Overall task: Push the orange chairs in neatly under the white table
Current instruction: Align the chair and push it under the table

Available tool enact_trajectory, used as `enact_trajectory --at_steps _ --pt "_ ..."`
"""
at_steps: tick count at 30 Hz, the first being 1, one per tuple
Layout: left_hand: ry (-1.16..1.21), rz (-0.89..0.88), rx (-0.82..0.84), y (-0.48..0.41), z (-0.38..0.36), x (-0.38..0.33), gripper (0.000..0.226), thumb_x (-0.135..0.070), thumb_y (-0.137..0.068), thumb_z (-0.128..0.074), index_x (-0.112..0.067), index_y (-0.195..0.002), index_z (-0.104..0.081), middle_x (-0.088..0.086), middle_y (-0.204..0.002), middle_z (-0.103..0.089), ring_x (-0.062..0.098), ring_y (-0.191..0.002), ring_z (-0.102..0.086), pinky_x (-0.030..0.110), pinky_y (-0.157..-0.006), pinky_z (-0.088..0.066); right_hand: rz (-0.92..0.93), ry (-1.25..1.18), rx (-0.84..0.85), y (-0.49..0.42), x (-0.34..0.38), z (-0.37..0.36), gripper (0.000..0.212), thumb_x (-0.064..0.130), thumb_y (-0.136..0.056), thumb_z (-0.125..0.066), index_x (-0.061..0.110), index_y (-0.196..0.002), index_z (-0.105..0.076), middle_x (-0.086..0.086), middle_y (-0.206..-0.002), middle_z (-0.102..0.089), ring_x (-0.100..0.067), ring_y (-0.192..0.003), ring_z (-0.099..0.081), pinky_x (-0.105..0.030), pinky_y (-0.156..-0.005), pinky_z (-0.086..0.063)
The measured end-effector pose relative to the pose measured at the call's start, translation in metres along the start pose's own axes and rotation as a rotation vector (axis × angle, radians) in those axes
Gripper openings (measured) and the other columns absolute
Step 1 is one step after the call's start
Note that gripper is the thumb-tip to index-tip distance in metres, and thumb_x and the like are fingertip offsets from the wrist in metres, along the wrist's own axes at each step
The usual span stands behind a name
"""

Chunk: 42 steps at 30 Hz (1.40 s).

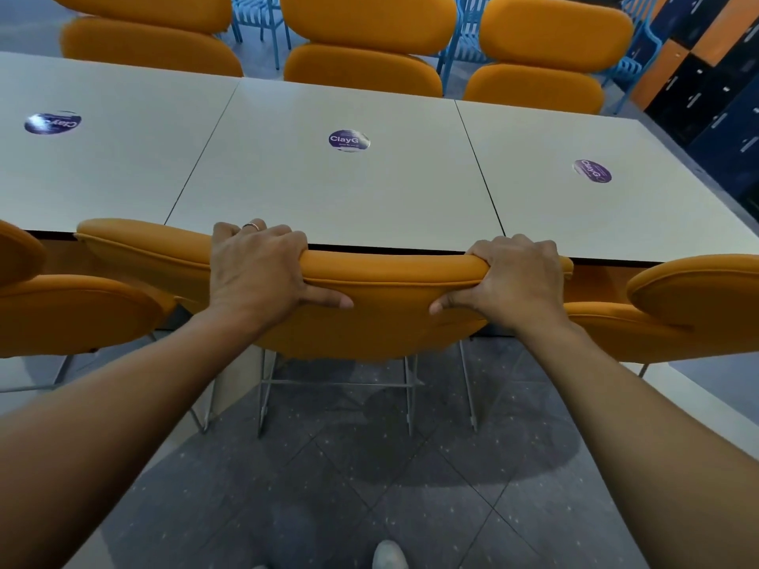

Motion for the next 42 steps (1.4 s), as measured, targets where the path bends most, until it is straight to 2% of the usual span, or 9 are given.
enact_trajectory --at_steps 4,8,12,15,19,23,27,35,42 --pt "0.005 0.036 0.027 0.002 0.002 -0.001 0.087 -0.102 -0.049 -0.030 -0.024 -0.079 -0.053 -0.004 -0.078 -0.053 0.024 -0.082 -0.053 0.046 -0.084 -0.036 -0.006 0.010 0.014 0.003 -0.001 0.001 0.094 0.104 -0.048 -0.043 0.031 -0.102 -0.068 0.005 -0.092 -0.066 -0.020 -0.094 -0.058 -0.042 -0.086 -0.039" --pt "0.021 0.053 0.075 0.004 0.002 0.001 0.095 -0.101 -0.050 -0.028 -0.024 -0.096 -0.060 0.000 -0.095 -0.063 0.027 -0.097 -0.055 0.048 -0.089 -0.036 -0.004 0.000 0.041 0.006 0.001 0.003 0.095 0.102 -0.049 -0.043 0.033 -0.111 -0.066 0.004 -0.103 -0.067 -0.022 -0.101 -0.057 -0.042 -0.089 -0.038" --pt "0.238 0.065 0.122 0.013 0.010 0.008 0.089 -0.093 -0.060 -0.039 -0.029 -0.118 -0.060 0.001 -0.116 -0.062 0.026 -0.114 -0.050 0.049 -0.100 -0.032 0.012 -0.043 0.117 0.006 0.002 0.007 0.092 0.099 -0.053 -0.045 0.038 -0.120 -0.061 0.006 -0.113 -0.065 -0.021 -0.109 -0.054 -0.044 -0.093 -0.036" --pt "0.390 0.090 0.081 0.025 0.020 0.019 0.073 -0.083 -0.072 -0.045 -0.032 -0.123 -0.058 -0.002 -0.122 -0.061 0.023 -0.116 -0.049 0.048 -0.103 -0.031 0.037 -0.124 0.178 0.002 0.008 0.009 0.093 0.102 -0.054 -0.039 0.041 -0.122 -0.060 0.011 -0.114 -0.065 -0.018 -0.110 -0.054 -0.046 -0.097 -0.037" --pt "0.435 0.185 -0.030 0.039 0.037 0.041 0.053 -0.064 -0.084 -0.054 -0.029 -0.123 -0.062 -0.002 -0.122 -0.063 0.019 -0.110 -0.053 0.048 -0.101 -0.040 0.095 -0.289 0.216 -0.004 0.033 0.017 0.087 0.100 -0.061 -0.038 0.039 -0.117 -0.063 0.012 -0.113 -0.067 -0.014 -0.104 -0.057 -0.048 -0.096 -0.048" --pt "0.452 0.273 -0.096 0.062 0.050 0.069 0.041 -0.050 -0.088 -0.060 -0.024 -0.120 -0.064 0.001 -0.117 -0.065 0.020 -0.106 -0.058 0.053 -0.096 -0.047 0.176 -0.458 0.221 -0.011 0.071 0.027 0.057 0.071 -0.081 -0.060 0.030 -0.120 -0.067 0.008 -0.116 -0.069 -0.014 -0.102 -0.062 -0.039 -0.089 -0.055" --pt "0.443 0.364 -0.144 0.097 0.061 0.099 0.035 -0.044 -0.089 -0.061 -0.025 -0.118 -0.065 -0.001 -0.119 -0.066 0.020 -0.111 -0.057 0.050 -0.098 -0.047 0.297 -0.492 0.195 -0.019 0.116 0.032 0.038 0.056 -0.089 -0.065 0.031 -0.118 -0.069 0.011 -0.110 -0.071 -0.009 -0.094 -0.064 -0.039 -0.086 -0.057" --pt "0.399 0.492 -0.216 0.170 0.078 0.182 0.031 -0.042 -0.089 -0.064 -0.026 -0.115 -0.066 -0.003 -0.115 -0.067 0.021 -0.111 -0.055 0.054 -0.094 -0.047 0.473 -0.511 0.174 -0.014 0.234 0.046 0.035 0.049 -0.092 -0.065 0.029 -0.120 -0.069 0.010 -0.112 -0.071 -0.010 -0.092 -0.065 -0.031 -0.082 -0.057" --pt "0.413 0.538 -0.238 0.227 0.086 0.278 0.028 -0.041 -0.089 -0.063 -0.027 -0.113 -0.067 -0.002 -0.114 -0.068 0.022 -0.110 -0.056 0.055 -0.095 -0.047 0.554 -0.520 0.198 0.001 0.354 0.042 0.034 0.047 -0.092 -0.066 0.028 -0.119 -0.070 0.009 -0.108 -0.071 -0.011 -0.090 -0.064 -0.035 -0.081 -0.059"
Point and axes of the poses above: each hand's wrist, its own y-axis away from the middle knuckle, its own z-axis out of the back of the hand, x = y × z, the point moved 6 cm from there along -y, towards the middle knuckle
